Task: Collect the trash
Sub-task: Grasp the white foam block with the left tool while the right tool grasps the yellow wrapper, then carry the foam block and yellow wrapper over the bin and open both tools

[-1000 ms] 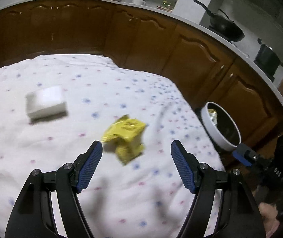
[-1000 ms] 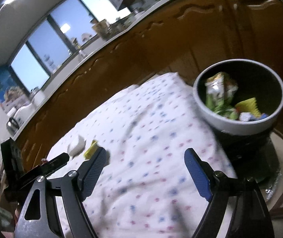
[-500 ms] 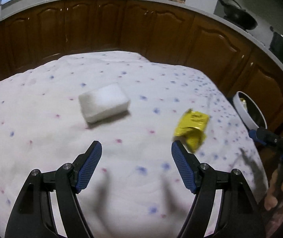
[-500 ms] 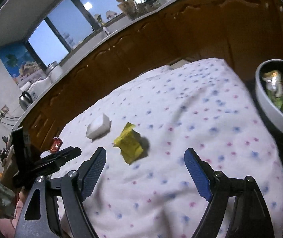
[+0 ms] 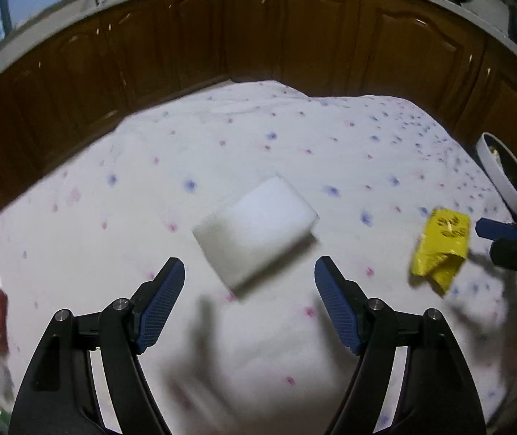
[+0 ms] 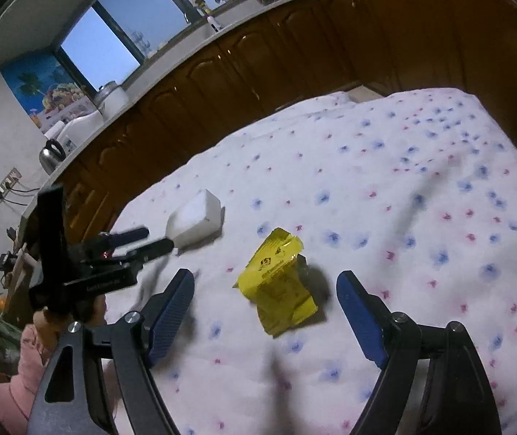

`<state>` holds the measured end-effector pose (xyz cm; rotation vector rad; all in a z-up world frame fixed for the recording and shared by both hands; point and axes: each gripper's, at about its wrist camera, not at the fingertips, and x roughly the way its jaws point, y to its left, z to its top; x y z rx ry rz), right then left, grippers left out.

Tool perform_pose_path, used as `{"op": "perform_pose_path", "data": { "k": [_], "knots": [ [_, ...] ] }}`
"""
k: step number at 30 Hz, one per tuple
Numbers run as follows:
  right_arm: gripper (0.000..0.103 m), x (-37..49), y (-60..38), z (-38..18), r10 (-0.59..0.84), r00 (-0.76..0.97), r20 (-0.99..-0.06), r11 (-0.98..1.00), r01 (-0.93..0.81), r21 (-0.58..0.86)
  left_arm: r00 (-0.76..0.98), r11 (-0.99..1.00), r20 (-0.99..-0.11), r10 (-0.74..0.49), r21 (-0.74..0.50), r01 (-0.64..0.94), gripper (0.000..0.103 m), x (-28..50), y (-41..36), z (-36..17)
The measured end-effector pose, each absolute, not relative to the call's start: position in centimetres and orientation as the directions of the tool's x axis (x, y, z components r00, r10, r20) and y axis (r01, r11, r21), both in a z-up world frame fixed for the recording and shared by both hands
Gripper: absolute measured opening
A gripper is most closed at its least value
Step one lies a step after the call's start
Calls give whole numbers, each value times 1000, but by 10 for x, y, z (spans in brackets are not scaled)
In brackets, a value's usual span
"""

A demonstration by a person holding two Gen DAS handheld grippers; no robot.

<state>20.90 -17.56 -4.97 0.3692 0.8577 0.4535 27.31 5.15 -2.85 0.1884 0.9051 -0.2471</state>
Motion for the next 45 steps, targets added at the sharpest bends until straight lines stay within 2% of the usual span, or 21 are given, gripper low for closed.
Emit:
{"op": "perform_pose_path", "data": {
  "k": [3,5,6,7,8,10,12,15,18,21,24,34,45],
  "knots": [
    [78,211,-171,-54,526,557,-643,843,-240,482,584,943,-801,-128,84,322,76,286,47,-31],
    [60,211,-170,-57,534,545,-646,838,-240,490,577,931,-810,-110,119,345,76,293,42,-36],
    [38,211,-169,-59,535,537,-652,837,-237,493,566,926,-818,-103,129,354,76,297,40,-40],
    [31,211,-170,-59,542,532,-650,833,-239,499,548,921,-830,-108,124,370,76,300,37,-44],
    [27,208,-171,-57,549,539,-639,828,-247,503,537,917,-837,-111,121,379,76,302,35,-47],
    [1,201,-173,-51,539,555,-633,836,-261,483,537,916,-838,-95,137,376,69,303,34,-50],
    [1,195,-180,-47,550,562,-617,827,-263,497,545,919,-833,-91,140,368,60,299,35,-49],
    [0,188,-189,-39,540,583,-607,833,-265,486,525,921,-832,-180,44,387,55,291,37,-44],
    [0,176,-200,-33,539,600,-591,831,-265,488,527,917,-821,-217,14,399,53,276,29,-39],
    [0,163,-213,-24,527,623,-578,837,-263,479,530,916,-810,-252,-22,401,52,259,17,-33],
    [0,150,-227,-15,503,654,-566,849,-249,466,526,905,-782,-334,-109,412,52,241,2,-21],
    [0,116,-285,-1,391,734,-555,894,-159,419,538,898,-732,-418,-243,368,52,204,-58,-8],
    [0,93,-352,8,307,794,-526,899,-59,435,564,881,-713,-417,-165,443,52,172,-133,10]
  ]
}}
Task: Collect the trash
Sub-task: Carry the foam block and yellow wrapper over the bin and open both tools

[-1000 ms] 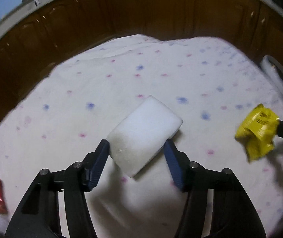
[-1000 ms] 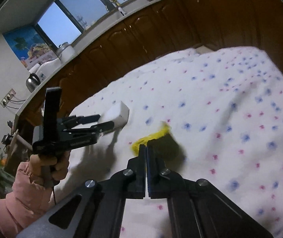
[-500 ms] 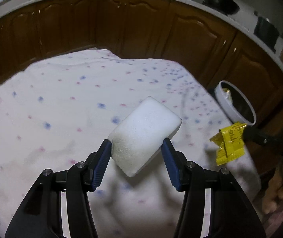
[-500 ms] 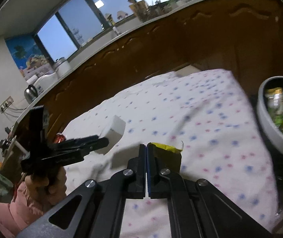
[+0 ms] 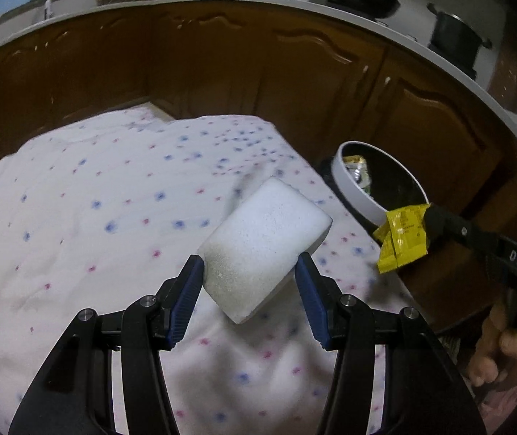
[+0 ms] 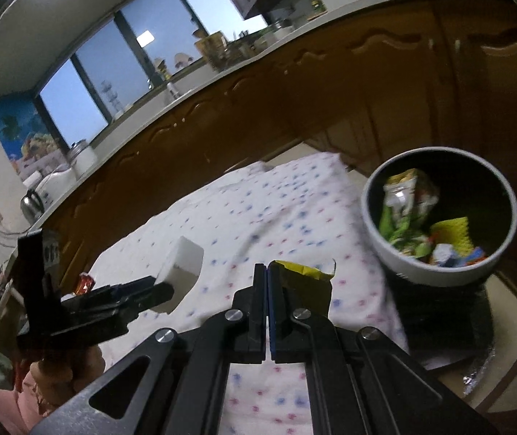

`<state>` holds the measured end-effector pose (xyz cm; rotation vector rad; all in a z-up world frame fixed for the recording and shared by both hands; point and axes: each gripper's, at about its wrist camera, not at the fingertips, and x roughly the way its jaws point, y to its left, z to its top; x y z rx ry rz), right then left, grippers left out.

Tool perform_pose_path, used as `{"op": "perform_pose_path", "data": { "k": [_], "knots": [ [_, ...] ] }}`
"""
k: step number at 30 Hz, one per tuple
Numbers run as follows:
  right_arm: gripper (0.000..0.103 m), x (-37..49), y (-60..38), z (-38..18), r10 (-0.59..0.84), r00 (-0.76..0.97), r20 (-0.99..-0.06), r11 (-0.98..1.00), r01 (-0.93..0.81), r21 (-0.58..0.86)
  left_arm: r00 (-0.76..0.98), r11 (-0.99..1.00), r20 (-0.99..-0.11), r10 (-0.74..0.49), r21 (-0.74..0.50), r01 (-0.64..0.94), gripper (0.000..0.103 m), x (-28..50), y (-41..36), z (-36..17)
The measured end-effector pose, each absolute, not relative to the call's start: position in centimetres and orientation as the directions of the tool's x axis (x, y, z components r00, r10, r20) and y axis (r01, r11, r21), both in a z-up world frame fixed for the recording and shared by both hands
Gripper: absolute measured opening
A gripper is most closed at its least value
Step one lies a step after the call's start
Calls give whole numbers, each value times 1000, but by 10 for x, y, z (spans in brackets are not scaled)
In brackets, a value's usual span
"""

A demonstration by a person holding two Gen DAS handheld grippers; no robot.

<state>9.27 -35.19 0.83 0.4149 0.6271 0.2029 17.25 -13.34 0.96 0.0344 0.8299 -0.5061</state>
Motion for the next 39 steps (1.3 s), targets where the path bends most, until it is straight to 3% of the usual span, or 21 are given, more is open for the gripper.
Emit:
{"op": "perform_pose_path", "data": {
  "k": [39],
  "knots": [
    [0,95,-462,25,178,862,-474,886,70,459,543,817,-705,-456,-89,570,52,190,-247,31]
  ]
}}
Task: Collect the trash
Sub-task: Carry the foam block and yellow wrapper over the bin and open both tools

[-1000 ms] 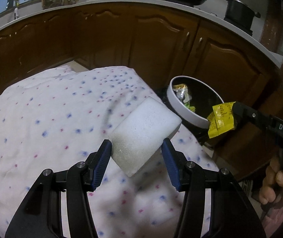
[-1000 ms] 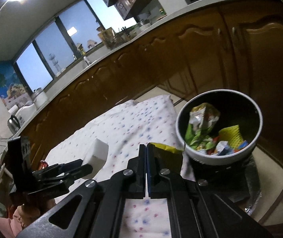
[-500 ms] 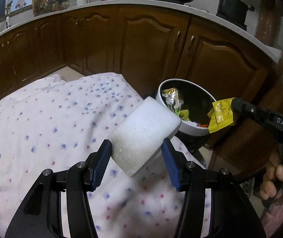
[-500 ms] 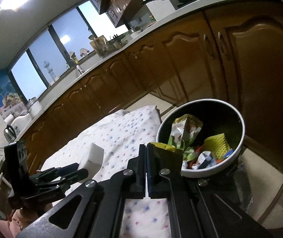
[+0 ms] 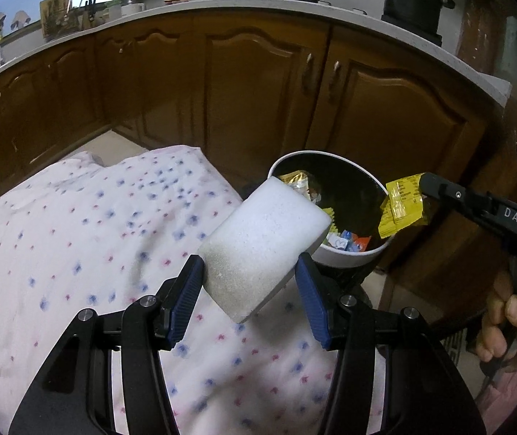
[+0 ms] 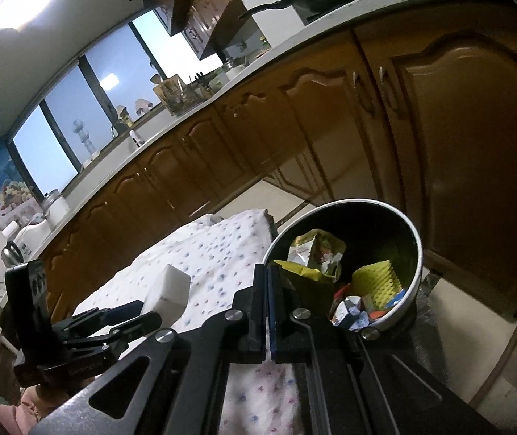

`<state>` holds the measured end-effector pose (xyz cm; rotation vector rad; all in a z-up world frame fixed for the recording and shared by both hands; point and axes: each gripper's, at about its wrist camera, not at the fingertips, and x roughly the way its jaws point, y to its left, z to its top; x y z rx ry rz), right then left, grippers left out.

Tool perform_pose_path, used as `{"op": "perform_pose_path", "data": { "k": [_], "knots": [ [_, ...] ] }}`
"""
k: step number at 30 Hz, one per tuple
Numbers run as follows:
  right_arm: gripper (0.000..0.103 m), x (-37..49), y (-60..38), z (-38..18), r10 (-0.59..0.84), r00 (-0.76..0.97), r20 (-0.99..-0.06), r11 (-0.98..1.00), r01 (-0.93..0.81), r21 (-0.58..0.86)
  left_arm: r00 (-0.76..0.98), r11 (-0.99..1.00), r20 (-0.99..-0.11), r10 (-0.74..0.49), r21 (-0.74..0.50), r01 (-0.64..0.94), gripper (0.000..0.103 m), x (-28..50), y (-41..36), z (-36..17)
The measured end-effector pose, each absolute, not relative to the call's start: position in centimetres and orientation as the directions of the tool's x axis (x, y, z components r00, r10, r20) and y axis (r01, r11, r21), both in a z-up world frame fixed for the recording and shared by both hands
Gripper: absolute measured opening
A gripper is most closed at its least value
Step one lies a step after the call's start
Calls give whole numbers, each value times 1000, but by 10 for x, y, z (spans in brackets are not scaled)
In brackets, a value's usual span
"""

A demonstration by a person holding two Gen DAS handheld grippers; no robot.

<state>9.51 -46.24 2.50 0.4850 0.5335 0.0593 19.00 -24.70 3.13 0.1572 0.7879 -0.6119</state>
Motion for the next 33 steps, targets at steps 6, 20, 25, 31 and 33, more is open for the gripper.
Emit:
{"op": "perform_pose_path", "data": {
  "k": [6,20,25,31,33],
  "knots": [
    [0,96,-472,24,165,862,-480,885,86,458,535,807,-706,-465,-89,584,52,195,-261,35],
    [0,105,-488,23,156,862,-483,879,101,465,513,776,-713,-478,-69,627,52,207,-304,41],
    [0,111,-492,21,152,859,-490,877,111,467,505,771,-721,-474,-63,634,53,216,-318,38],
    [0,124,-500,16,152,849,-507,873,125,472,489,757,-737,-467,-47,652,53,225,-341,33],
    [0,127,-503,13,153,845,-512,870,131,475,490,754,-743,-456,-30,656,53,227,-350,30]
  ]
}}
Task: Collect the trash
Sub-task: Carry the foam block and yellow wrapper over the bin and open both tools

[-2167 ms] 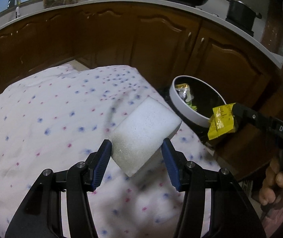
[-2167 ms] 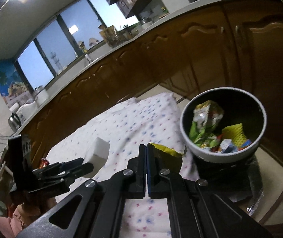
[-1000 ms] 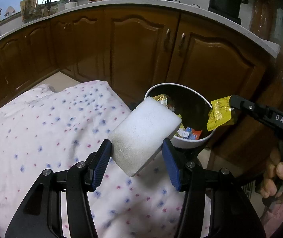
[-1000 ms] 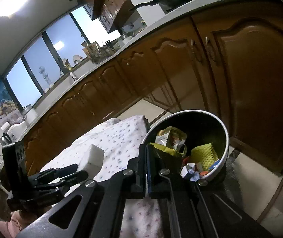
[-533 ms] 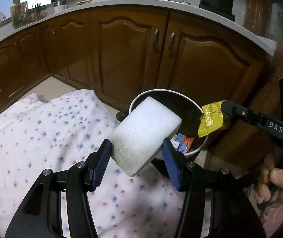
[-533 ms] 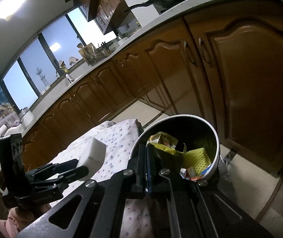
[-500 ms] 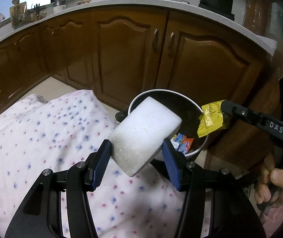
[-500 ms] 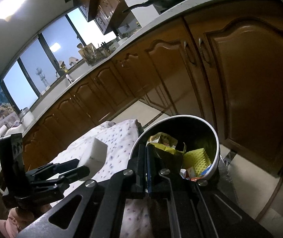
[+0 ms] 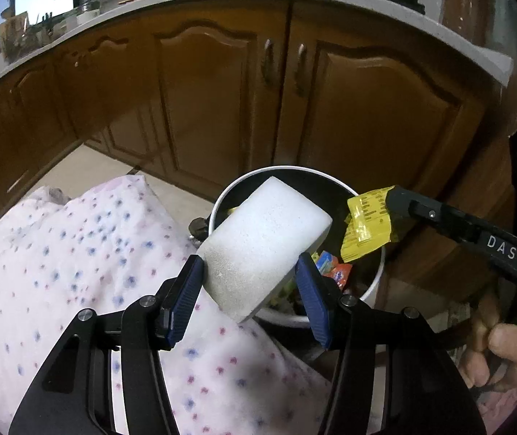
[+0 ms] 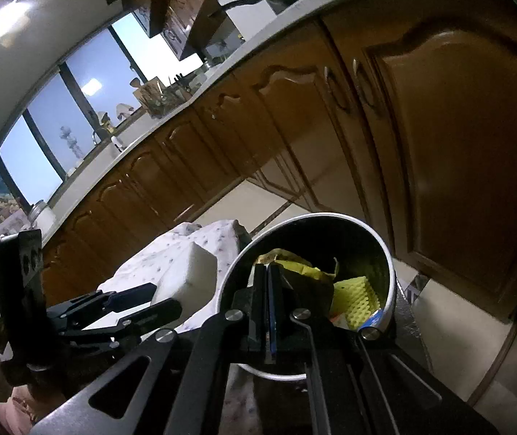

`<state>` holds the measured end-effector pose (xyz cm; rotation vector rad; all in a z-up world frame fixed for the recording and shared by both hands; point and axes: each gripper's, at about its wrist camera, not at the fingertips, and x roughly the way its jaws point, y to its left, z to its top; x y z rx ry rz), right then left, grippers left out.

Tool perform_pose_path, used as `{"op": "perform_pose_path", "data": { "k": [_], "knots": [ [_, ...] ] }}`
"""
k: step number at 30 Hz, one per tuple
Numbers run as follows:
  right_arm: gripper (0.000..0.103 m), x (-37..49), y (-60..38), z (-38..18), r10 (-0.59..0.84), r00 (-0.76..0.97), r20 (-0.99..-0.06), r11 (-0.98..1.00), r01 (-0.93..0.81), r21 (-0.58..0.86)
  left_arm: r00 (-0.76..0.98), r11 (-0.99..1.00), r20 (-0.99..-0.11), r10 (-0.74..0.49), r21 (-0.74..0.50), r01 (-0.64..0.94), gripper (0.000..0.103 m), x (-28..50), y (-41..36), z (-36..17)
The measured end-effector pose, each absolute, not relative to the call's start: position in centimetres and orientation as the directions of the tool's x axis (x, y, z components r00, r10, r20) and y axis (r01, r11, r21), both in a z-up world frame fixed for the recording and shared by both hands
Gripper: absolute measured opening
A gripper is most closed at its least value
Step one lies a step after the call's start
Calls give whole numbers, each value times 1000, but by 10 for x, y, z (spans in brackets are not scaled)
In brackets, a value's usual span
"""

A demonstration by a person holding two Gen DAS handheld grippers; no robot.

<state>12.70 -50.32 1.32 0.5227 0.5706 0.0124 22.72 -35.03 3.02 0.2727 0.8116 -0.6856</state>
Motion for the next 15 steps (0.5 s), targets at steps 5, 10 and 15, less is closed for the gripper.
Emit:
{"op": "perform_pose_path", "data": {
  "k": [5,10,15],
  "knots": [
    [0,134,-508,6,157,834,-530,866,141,479,483,743,-761,-433,2,669,53,231,-370,24],
    [0,138,-513,-1,162,825,-542,861,150,485,472,734,-778,-416,20,679,53,235,-382,14],
    [0,142,-519,-10,170,816,-552,851,161,500,447,733,-798,-404,10,680,54,240,-388,3]
  ]
}}
